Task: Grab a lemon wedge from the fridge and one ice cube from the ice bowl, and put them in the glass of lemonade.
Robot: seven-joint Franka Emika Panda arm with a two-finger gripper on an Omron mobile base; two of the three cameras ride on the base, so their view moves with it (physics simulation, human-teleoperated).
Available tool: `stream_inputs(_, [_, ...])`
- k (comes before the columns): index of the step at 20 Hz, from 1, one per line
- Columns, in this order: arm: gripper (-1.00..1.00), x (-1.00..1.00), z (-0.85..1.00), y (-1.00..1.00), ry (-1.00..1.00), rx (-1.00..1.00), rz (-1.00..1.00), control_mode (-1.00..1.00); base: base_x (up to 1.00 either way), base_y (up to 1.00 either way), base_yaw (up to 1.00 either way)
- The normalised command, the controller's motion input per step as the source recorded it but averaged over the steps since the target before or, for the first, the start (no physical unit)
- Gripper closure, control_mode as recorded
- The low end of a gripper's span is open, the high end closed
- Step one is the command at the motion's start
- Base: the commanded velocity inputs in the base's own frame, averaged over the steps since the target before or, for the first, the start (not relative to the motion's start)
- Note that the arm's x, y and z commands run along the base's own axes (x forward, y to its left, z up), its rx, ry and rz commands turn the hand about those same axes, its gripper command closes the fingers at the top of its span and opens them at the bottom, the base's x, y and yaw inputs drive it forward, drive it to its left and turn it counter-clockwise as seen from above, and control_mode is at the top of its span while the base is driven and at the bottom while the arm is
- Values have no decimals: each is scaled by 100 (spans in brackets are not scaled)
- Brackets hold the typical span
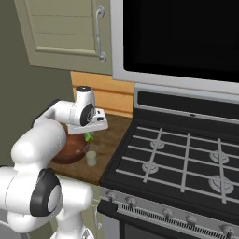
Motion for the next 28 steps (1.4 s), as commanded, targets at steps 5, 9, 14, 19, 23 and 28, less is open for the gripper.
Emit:
stream_inputs(5, [-100,0,0,0,0,0,0,-100,0,0,0])
stream_inputs(9, [-100,0,0,0,0,0,0,-100,0,0,0])
stream_inputs(14, [-100,0,0,0,0,0,0,-100,0,0,0])
stream_inputs(19, [-100,-2,0,0,-1,0,0,-100,0,0,0])
stream_inputs(23, [-100,-11,0,0,0,0,2,-100,0,0,0])
stream_inputs(28, [-100,-44,3,0,-9,2,5,-100,0,0,0])
